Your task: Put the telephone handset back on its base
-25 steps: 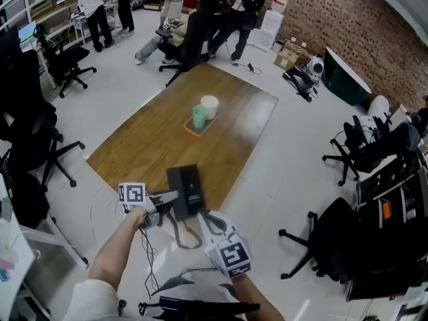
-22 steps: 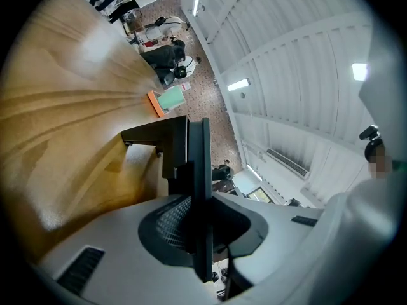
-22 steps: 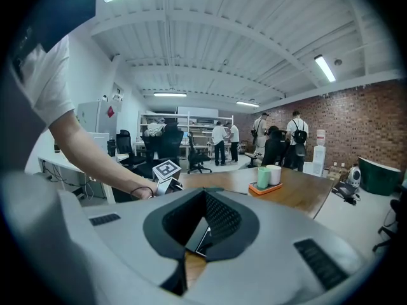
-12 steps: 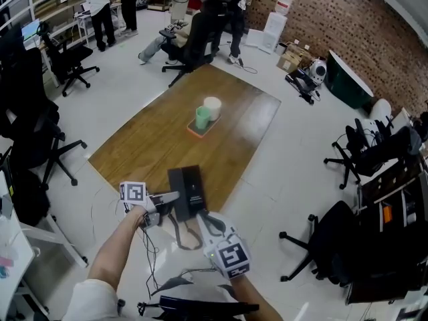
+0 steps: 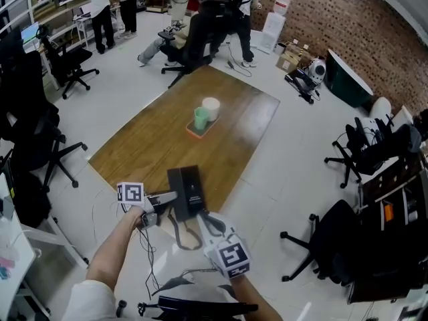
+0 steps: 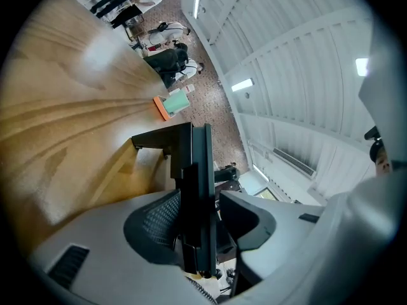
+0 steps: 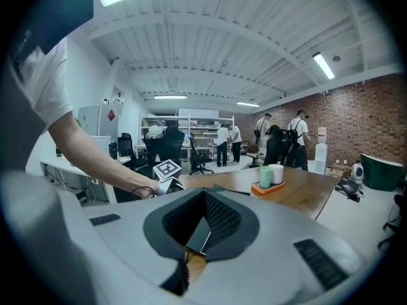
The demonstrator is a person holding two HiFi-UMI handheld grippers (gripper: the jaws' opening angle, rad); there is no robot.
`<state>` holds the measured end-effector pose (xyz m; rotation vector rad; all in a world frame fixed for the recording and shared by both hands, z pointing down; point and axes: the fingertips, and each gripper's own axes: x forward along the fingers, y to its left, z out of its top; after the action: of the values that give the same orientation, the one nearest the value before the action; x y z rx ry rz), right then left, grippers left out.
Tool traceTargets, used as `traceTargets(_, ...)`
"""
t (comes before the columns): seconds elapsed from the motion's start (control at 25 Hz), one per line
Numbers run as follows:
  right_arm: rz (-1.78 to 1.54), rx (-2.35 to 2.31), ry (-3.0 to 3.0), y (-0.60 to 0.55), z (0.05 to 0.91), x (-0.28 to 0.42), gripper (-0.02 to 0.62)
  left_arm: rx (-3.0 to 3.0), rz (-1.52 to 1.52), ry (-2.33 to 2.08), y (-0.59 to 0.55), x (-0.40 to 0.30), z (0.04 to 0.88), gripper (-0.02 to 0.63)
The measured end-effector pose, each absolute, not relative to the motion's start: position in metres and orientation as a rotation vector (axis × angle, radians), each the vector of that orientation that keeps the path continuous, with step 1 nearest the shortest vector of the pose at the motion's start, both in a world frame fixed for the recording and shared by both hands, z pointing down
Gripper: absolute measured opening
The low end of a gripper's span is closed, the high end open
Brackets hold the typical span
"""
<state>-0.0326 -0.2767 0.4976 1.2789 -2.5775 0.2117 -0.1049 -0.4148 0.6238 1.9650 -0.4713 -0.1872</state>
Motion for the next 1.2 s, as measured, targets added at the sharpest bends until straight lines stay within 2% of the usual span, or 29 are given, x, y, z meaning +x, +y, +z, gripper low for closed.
traceTargets(0.12, 0.216, 1.273, -2.582, -0.275, 0.499, -0.034, 0.005, 1.960, -0.157, -0.473, -0.410, -0.103, 0.630, 0.175)
traceTargets(0.2, 0.218, 1.275, -2.581, -0.275, 0.500, -0.034, 0.005, 1.959, -0.163, -0.470, -0.409, -0.103, 0.629, 0.124)
traceTargets(0.4, 0.228, 1.287, -2.571, -0.275, 0.503, -0.030, 0.005, 2.088, -0.138, -0.445, -0.412, -0.104, 0.618, 0.106)
traceTargets(0.44, 0.229, 1.288, -2.569, -0.275, 0.504, -0.029, 0.005, 2.097, -0.133, -0.441, -0.412, -0.105, 0.617, 0.067)
traceTargets(0.84, 0.228, 1.281, -2.568, -0.274, 0.502, -0.028, 0.005, 1.921, -0.170, -0.470, -0.408, -0.105, 0.630, 0.067)
traceTargets(0.96, 0.211, 1.260, -2.572, -0.274, 0.504, -0.031, 0.005, 1.962, -0.159, -0.487, -0.410, -0.108, 0.629, 0.108)
traceTargets(1.2, 0.234, 1.273, -2.576, -0.271, 0.505, -0.031, 0.005, 1.974, -0.196, -0.429, -0.410, -0.102, 0.621, 0.129)
